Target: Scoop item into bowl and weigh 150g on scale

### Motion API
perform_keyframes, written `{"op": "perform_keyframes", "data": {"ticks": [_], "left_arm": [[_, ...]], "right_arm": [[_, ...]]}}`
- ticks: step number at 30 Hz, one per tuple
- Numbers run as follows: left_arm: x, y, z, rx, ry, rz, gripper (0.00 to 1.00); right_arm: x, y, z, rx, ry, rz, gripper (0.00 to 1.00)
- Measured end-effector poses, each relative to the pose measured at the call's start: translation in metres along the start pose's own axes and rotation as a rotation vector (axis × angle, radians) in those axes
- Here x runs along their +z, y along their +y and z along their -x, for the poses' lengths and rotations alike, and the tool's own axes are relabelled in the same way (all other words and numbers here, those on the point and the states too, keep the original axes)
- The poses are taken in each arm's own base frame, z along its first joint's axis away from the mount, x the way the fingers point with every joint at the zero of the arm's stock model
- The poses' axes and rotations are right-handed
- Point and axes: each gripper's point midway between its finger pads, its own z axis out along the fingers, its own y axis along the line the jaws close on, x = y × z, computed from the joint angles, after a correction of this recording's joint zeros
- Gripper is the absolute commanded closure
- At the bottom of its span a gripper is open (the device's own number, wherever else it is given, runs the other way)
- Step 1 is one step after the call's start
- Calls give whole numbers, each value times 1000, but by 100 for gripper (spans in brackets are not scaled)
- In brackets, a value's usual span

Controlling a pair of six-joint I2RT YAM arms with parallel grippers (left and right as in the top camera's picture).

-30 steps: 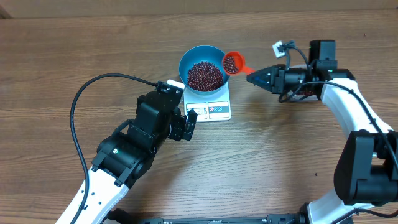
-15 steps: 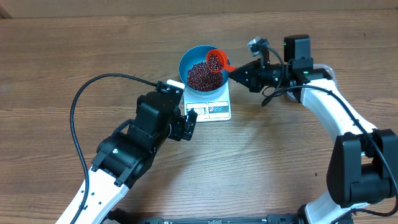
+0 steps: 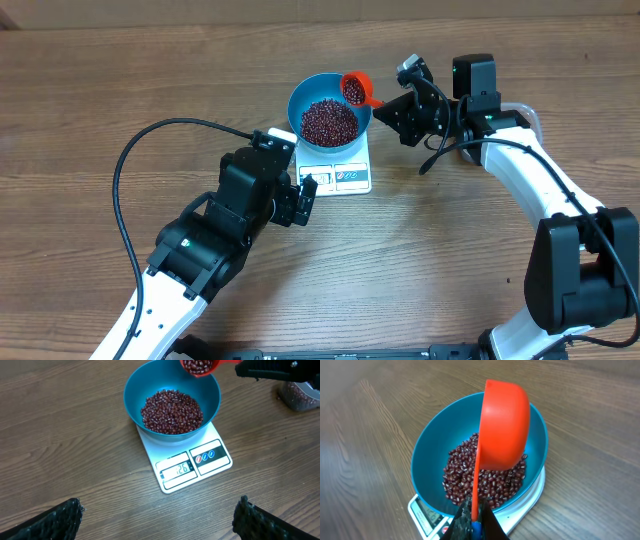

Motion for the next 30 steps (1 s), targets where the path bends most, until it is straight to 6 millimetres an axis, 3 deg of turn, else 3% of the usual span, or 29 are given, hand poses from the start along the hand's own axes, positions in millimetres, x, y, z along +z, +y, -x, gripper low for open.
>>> {"op": "perform_keyframes", "data": {"ticks": [12, 30], "left_arm": [[0, 0, 0, 0, 0, 0, 0], [0, 0, 0, 0, 0, 0, 1]], "right_arm": [[0, -1, -2, -173, 7, -7, 96], [0, 0, -4, -192, 18, -4, 96]]}}
